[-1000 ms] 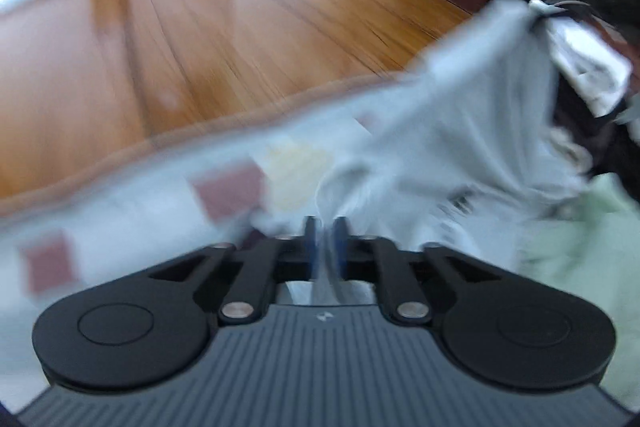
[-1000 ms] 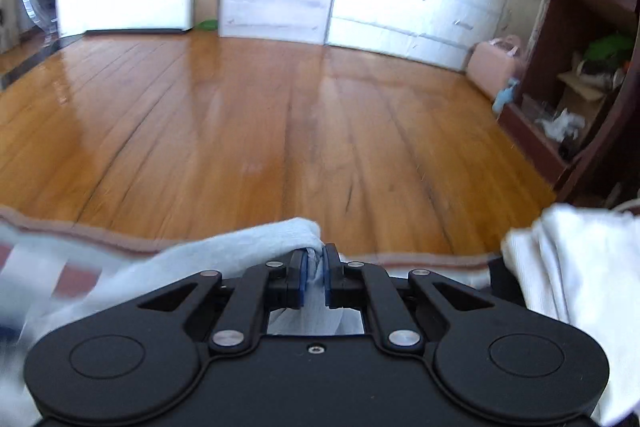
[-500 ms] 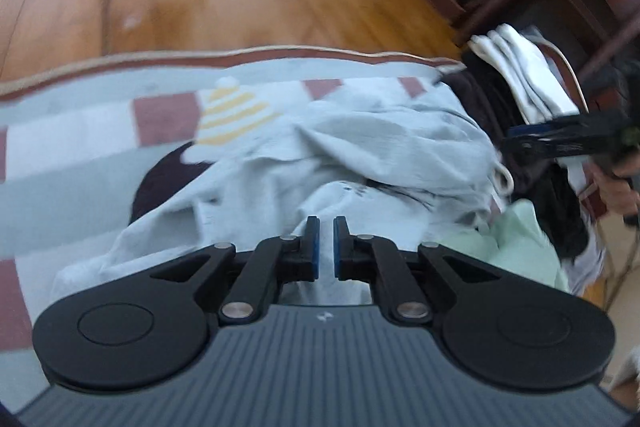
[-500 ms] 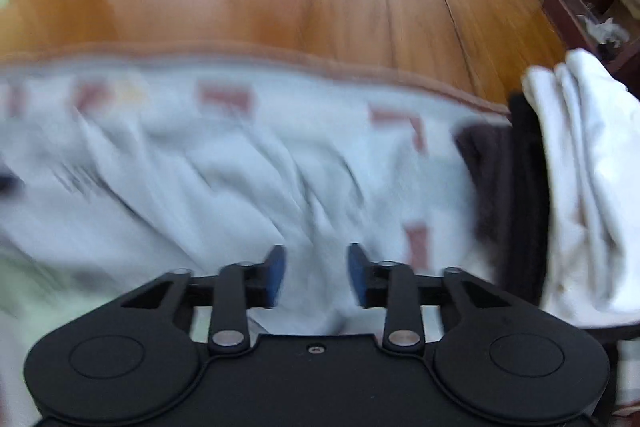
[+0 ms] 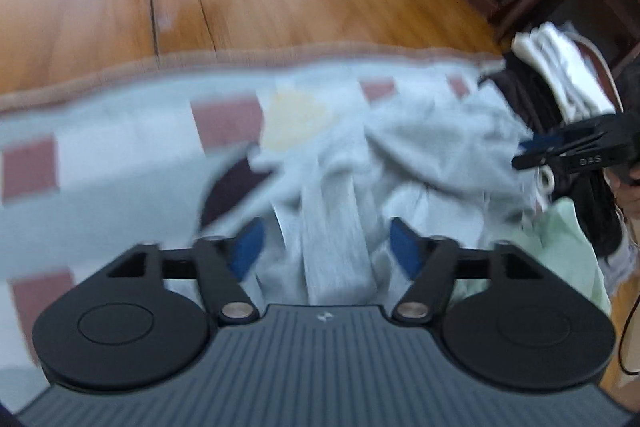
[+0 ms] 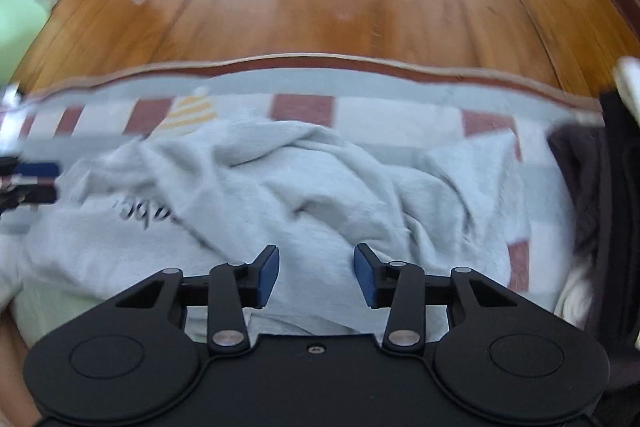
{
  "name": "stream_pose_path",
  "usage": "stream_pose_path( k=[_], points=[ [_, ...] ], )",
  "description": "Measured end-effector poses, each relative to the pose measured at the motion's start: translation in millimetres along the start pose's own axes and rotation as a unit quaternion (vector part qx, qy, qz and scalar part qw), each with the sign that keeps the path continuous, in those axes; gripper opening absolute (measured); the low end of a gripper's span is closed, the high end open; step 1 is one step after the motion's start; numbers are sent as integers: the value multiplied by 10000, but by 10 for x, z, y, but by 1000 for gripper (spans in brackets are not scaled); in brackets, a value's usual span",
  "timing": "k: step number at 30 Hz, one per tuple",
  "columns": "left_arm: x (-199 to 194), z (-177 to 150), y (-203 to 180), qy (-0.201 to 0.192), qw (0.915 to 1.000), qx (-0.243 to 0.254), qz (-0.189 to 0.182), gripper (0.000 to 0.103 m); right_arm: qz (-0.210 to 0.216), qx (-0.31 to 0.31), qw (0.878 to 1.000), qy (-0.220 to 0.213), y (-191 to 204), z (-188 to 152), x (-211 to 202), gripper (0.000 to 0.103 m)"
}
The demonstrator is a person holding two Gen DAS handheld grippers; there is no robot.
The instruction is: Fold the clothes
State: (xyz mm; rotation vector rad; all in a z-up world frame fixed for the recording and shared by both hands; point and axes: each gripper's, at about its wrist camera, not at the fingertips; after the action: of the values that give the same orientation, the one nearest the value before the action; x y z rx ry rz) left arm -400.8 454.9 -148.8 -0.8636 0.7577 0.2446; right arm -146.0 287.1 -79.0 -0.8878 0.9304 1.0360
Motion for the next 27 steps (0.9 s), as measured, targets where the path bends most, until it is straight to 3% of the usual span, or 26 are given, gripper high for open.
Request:
stream_pose_path(
  k=[1,3,4,5,6,7,8,9,12,14,18,19,22,25,27],
  points=[
    [77,-1,43,168,9998,-101,-35,89,-181,-374,9991,-16,114,-20,2,52],
    [195,-7,134,321,9991,-274,-35,88,-683,-1198,9904,-9,350,-78,41,55],
    [187,5,166,238,9993,-284,-34,74,-977,-1613,9820,49,459,-108,88,54],
    [144,31,177,117,9997,-215,-11,36,-1278,-1980,9717,153,540,-131,153,54],
    [86,57,178,-28,9999,-121,67,16,-1502,-2223,9631,202,581,-146,205,52],
    [-1,86,156,-222,9994,27,263,6,-1675,-2380,9565,203,596,-152,251,41],
    [-84,106,141,-429,9982,129,401,7,-1830,-2461,9516,187,592,-147,284,14],
    [-159,104,142,-662,9969,130,407,7,-1859,-2344,9541,132,541,-108,265,4],
    [-384,100,146,-1358,9897,132,424,7,-1472,-1573,9764,-140,298,70,38,4],
    [-534,97,149,-1819,9823,133,435,6,-972,-982,9893,-465,102,163,-236,4],
    [-820,87,142,-2677,9625,161,419,7,450,-978,9936,-343,-74,55,-509,4],
    [-817,78,111,-2651,9636,214,273,7,687,-1093,9914,-236,-74,-3,-521,4],
    [-613,61,65,-2006,9786,154,-438,6,686,-1662,9830,385,90,-236,-280,4],
    [-408,45,20,-1342,9843,94,-1146,9,349,-1991,9753,886,175,-404,-33,5],
    [-272,34,-10,-892,9829,52,-1612,9,2,-2228,9687,1097,167,-483,73,5]
  ],
)
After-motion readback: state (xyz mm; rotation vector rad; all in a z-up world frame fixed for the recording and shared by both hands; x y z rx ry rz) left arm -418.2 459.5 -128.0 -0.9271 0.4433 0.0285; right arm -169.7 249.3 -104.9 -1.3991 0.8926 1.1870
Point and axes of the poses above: each gripper's, at about its wrist camera, not at the fingertips, and x roughly the way its jaws point, y to its left, z to its top, and after that the axes turned 14 degrees about -z, right-handed
